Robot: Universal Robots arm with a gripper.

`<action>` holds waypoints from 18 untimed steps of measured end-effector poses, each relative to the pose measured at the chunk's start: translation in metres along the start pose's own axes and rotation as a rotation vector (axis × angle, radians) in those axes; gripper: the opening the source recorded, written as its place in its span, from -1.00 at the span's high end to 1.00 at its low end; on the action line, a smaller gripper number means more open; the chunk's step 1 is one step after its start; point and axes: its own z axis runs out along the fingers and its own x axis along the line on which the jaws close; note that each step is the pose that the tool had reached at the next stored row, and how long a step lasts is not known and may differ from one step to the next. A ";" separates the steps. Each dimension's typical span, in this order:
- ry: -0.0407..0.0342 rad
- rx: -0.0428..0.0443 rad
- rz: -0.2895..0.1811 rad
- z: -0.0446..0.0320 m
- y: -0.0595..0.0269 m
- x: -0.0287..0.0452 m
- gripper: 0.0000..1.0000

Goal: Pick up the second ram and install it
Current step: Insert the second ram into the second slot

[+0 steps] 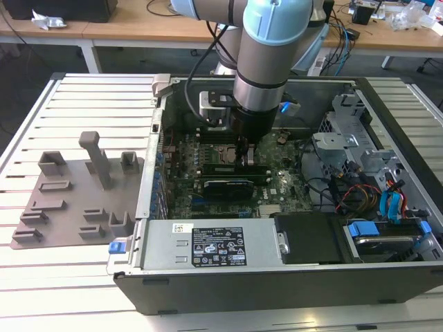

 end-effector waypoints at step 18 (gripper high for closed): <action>0.0056 0.0001 0.005 0.0032 -0.0002 -0.0006 0.73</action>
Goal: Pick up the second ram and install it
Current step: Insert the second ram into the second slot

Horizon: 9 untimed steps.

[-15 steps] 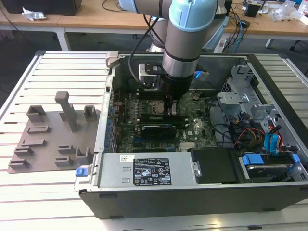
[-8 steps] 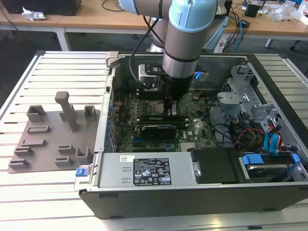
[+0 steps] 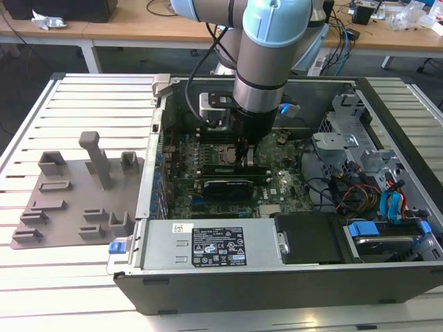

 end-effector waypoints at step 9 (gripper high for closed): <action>-0.0011 0.0011 0.000 0.0052 -0.0005 0.0000 0.73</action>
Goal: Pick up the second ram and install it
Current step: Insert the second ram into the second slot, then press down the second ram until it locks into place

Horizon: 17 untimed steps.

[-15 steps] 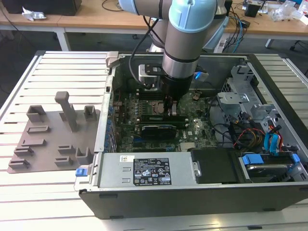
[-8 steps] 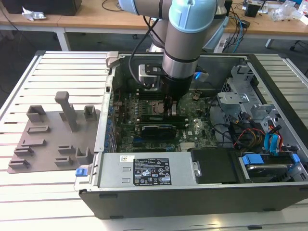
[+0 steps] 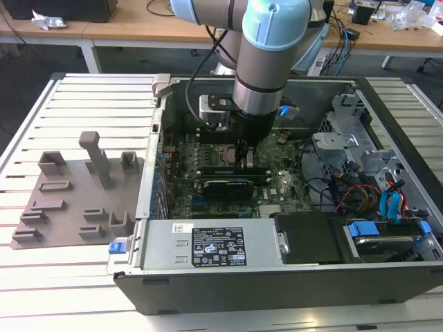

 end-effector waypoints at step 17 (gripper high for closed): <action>0.0081 -0.0117 0.001 -0.0462 -0.0353 -0.0119 0.80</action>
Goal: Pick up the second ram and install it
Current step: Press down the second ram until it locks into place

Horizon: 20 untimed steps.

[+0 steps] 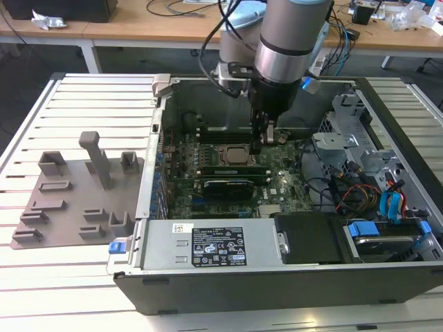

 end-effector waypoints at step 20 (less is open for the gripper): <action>-0.0001 0.0155 0.000 0.0247 0.0310 0.0091 0.80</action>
